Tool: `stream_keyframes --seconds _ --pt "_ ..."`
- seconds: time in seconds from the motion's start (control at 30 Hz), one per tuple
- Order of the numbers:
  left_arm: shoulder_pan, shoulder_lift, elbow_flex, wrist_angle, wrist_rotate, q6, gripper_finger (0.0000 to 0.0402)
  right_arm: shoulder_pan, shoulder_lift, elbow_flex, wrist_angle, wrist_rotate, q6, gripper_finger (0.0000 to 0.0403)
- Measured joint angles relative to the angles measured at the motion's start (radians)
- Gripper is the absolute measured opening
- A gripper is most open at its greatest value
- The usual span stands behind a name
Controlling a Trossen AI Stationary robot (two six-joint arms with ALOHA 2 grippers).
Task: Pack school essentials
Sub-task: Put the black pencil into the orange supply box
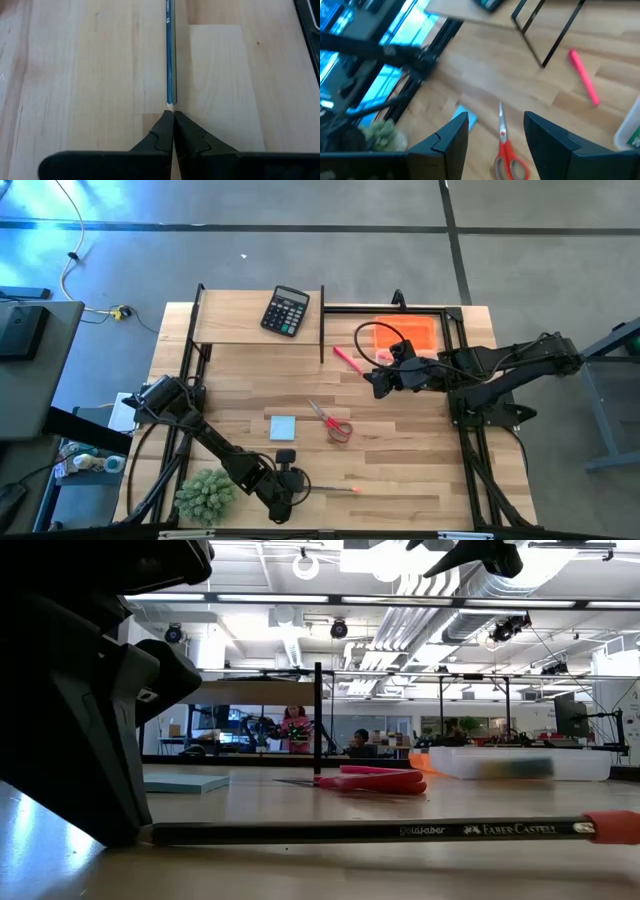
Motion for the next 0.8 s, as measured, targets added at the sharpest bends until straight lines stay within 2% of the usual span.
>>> stream_keyframes --seconds 0.37,0.6,0.8 --pt "0.061 0.0 0.0 -0.015 -0.022 -0.063 0.0 0.142 0.038 0.0 -0.012 -0.153 0.009 0.0181" --pt "0.099 -0.002 0.001 -0.033 -0.003 -0.046 0.0 0.225 0.136 0.0 -0.05 -0.27 -0.057 0.0181" --pt "0.103 -0.002 0.002 -0.044 0.006 -0.036 0.0 0.27 0.244 0.0 -0.056 -0.326 -0.173 0.019"
